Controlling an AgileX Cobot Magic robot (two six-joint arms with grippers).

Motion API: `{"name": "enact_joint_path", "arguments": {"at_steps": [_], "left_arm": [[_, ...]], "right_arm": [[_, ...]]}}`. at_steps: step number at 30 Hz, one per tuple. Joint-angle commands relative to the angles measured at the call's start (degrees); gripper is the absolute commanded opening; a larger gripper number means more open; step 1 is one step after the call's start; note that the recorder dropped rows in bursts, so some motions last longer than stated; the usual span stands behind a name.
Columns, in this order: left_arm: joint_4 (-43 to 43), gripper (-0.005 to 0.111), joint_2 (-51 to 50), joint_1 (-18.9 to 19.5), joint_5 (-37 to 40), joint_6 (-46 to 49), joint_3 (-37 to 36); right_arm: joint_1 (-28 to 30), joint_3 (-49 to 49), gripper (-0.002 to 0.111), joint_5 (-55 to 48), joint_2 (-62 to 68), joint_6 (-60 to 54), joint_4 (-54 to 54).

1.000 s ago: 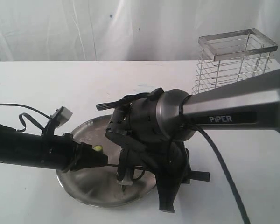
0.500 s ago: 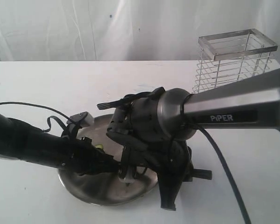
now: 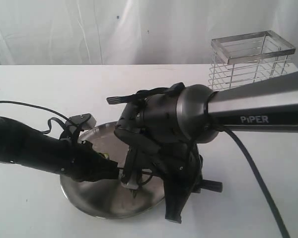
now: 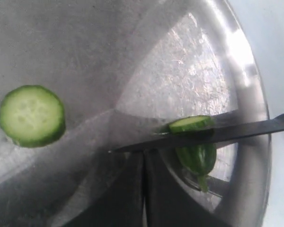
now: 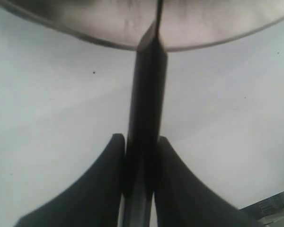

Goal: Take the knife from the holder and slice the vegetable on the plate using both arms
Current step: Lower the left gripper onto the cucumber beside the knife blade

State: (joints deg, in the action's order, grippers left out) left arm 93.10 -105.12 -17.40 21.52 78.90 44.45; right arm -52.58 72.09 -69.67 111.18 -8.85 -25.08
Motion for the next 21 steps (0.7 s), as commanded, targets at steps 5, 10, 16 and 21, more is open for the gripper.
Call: {"name": "enact_joint_path", "arguments": {"at_steps": [5, 10, 16, 21], "left_arm": [[-11.15, 0.001, 4.77, 0.02, 1.88, -9.81, -0.99], [-11.15, 0.001, 5.86, 0.02, 3.78, -9.81, -1.79], [-11.1, 0.001, 6.35, 0.02, 6.76, -9.81, -1.77], [-11.1, 0.001, 6.37, 0.02, 6.52, -9.81, -1.77]], "right_arm": [[-0.02, -0.18, 0.0, -0.29, -0.17, -0.02, 2.48], [0.1, -0.3, 0.0, -0.29, 1.08, 0.13, 1.79], [0.1, -0.2, 0.0, -0.29, 3.06, 0.13, -0.59], [0.1, -0.2, 0.0, -0.29, 3.7, 1.63, -3.08]]}}
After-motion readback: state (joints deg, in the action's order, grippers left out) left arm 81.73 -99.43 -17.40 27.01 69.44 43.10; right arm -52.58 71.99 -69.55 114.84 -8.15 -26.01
